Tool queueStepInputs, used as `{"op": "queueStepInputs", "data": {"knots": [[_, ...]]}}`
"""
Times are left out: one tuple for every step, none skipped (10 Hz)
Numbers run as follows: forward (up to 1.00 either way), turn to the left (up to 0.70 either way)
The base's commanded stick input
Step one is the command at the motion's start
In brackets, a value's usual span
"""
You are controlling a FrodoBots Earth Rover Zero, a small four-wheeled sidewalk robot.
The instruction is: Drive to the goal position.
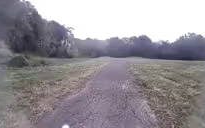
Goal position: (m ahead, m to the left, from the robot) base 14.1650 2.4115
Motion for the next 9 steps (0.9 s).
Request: {"op": "queueStepInputs", "data": {"knots": [[0.45,-0.27],[0.45,-0.27],[0.45,-0.27],[0.45,-0.27],[0.45,-0.27],[0.45,-0.27],[0.45,-0.27],[0.45,-0.27],[0.45,0.0]]}}
